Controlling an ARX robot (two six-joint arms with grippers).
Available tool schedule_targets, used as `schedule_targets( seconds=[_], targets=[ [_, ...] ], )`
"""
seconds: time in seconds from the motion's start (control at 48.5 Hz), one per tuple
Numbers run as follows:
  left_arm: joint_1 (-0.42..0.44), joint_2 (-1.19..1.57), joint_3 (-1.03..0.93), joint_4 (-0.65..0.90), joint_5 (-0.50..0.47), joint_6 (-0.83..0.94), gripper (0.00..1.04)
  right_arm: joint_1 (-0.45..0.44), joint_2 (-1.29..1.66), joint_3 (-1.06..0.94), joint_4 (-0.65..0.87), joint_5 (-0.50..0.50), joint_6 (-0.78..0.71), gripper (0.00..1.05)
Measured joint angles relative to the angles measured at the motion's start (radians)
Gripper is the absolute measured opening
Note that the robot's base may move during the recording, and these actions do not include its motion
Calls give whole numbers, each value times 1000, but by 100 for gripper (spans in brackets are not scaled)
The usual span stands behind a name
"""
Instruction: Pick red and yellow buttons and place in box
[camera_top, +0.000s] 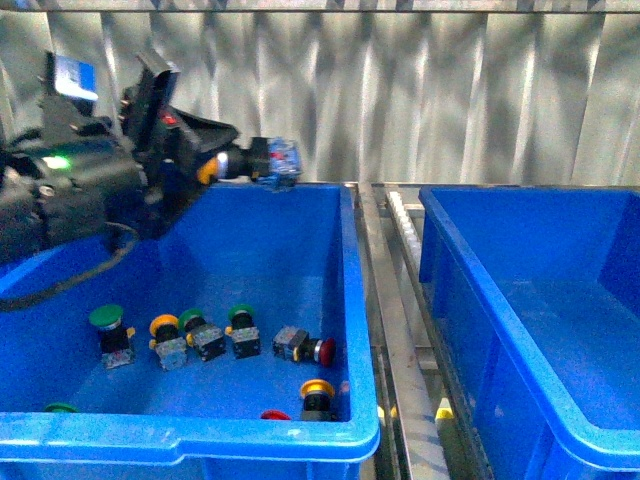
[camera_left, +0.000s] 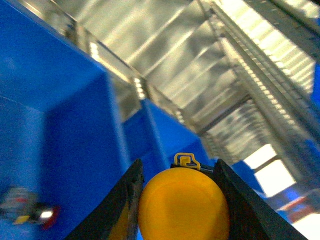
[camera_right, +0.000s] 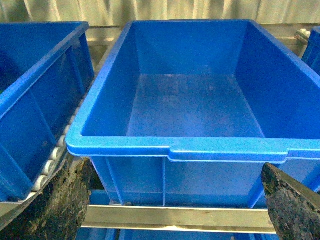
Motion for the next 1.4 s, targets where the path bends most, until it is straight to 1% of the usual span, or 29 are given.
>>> schedule_targets(
  seconds=[0.021, 0.062, 0.124, 0.165, 0.288, 0.433, 0.556, 0.701, 0.721, 0.762, 0.783, 0.804, 0.824, 0.865, 0.927, 0.948, 0.968, 0.989, 1.01, 1.051, 1.133, 1.216, 1.277, 1.401],
  targets=[
    [-30, 24, 1, 55, 0, -79, 34, 0, 0, 0, 0, 0, 0, 98],
    [-60, 45, 6, 98, 2, -127, 34, 0, 0, 0, 0, 0, 0, 98],
    [-126, 80, 35, 124, 5, -207, 34, 0, 0, 0, 0, 0, 0, 98],
    [-158, 95, 55, 121, 15, -225, 34, 0, 0, 0, 0, 0, 0, 98],
    [-274, 144, 145, 48, 30, -239, 34, 0, 0, 0, 0, 0, 0, 98],
    [-377, 208, 258, -77, 45, -201, 34, 0, 0, 0, 0, 0, 0, 98],
    [-433, 243, 331, -124, 43, -175, 34, 0, 0, 0, 0, 0, 0, 98],
    [-455, 243, 348, -152, 36, -143, 34, 0, 0, 0, 0, 0, 0, 98],
    [-456, 243, 348, -153, 36, -142, 34, 2, 3, 0, 3, 13, 10, 98],
    [-459, 243, 348, -157, 29, -138, 34, 11, 76, 5, 105, 124, 106, 98],
    [-460, 243, 348, -157, 29, -137, 34, 0, 126, 11, 170, 148, 158, 98],
    [-460, 243, 348, -157, 26, -135, 34, -34, 214, 31, 270, 145, 227, 98],
    [-461, 243, 348, -156, 19, -135, 34, -77, 312, 67, 370, 125, 328, 98],
    [-463, 243, 348, -148, 17, -135, 34, -150, 477, 147, 517, 61, 468, 98],
    [-467, 243, 345, -133, 6, -135, 34, -224, 652, 254, 651, -23, 686, 98],
    [-467, 243, 343, -127, 5, -135, 34, -232, 678, 270, 669, -33, 703, 98],
    [-467, 242, 341, -125, 3, -135, 34, -241, 725, 301, 705, -45, 772, 98],
    [-467, 241, 336, -116, -1, -137, 34, -245, 790, 339, 755, -49, 887, 98],
    [-466, 240, 330, -106, -8, -140, 34, -244, 828, 360, 787, -51, 949, 98],
    [-462, 239, 322, -86, -15, -147, 34, -227, 928, 400, 887, -47, 1114, 98],
    [-455, 238, 300, -47, -32, -169, 34, -172, 1059, 425, 1012, -1, 1300, 98],
    [-453, 238, 275, -7, -50, -202, 34, -117, 1159, 427, 1125, 23, 1398, 98],
    [-454, 238, 266, 17, -58, -226, 34, -69, 1236, 434, 1207, 59, 1439, 98],
    [-455, 238, 267, 27, -65, -248, 34, -2, 1325, 449, 1251, 100, 1453, 98]
  ],
)
